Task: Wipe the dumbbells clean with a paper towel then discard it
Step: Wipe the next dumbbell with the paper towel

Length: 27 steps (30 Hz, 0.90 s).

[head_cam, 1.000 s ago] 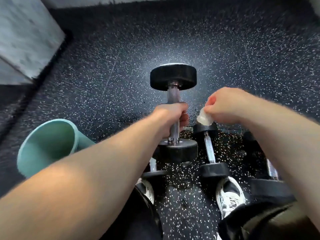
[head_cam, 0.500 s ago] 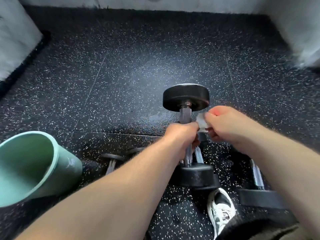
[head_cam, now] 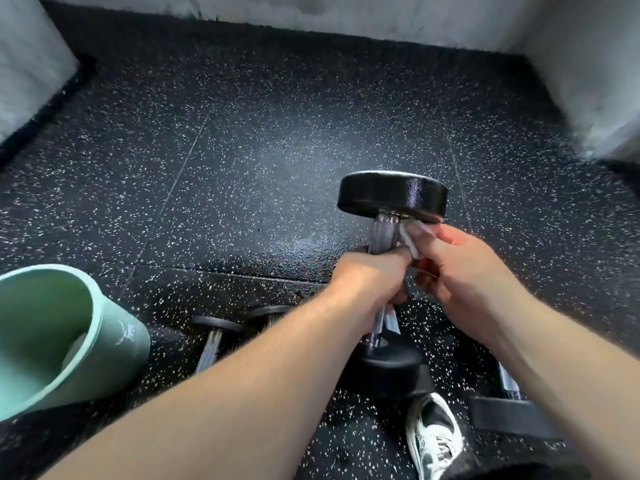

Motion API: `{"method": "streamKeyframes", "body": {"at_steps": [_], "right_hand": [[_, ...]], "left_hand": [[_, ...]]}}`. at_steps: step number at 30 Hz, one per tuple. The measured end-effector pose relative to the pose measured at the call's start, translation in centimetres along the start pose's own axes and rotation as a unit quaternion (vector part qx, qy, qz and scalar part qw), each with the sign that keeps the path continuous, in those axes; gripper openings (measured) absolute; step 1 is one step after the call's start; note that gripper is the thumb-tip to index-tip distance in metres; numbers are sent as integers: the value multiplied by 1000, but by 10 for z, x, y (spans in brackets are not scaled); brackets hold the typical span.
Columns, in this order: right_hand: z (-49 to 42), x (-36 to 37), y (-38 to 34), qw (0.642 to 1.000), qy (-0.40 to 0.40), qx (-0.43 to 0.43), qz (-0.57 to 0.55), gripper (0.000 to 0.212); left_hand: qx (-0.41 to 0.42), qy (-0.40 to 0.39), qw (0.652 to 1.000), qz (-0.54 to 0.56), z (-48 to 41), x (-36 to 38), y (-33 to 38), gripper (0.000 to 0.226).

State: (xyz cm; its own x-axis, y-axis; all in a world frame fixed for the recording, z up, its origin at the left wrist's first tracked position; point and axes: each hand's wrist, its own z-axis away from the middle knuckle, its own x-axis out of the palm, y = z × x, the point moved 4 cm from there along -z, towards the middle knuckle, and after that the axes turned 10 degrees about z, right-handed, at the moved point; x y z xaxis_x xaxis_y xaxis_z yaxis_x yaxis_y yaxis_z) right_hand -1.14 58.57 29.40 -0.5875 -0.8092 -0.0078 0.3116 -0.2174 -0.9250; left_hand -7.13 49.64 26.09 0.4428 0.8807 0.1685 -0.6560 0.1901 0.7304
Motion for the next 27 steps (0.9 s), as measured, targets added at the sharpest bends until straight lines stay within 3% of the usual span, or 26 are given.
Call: {"method": "streamKeyframes", "body": {"at_steps": [6,11,20,24,27], "right_hand": [[-2,7,8,998,56,-16,-37,32],[-4,7,13,992,63,12,-104,37],[2,13,10,995,81,-32,-55,6],[0,18,14,997,71,-9,-30,33],[-2,20,15,998,44,19,-39,35]], "left_hand": [[49,40,996,-60,4,1,-1,53],[72,39,987,-141,4,3,2,36],[90,40,982,-158,5,1,4,33],[107,31,979,-172,8,3,2,36],[119,10,978,-173,12,6,3,36]]}}
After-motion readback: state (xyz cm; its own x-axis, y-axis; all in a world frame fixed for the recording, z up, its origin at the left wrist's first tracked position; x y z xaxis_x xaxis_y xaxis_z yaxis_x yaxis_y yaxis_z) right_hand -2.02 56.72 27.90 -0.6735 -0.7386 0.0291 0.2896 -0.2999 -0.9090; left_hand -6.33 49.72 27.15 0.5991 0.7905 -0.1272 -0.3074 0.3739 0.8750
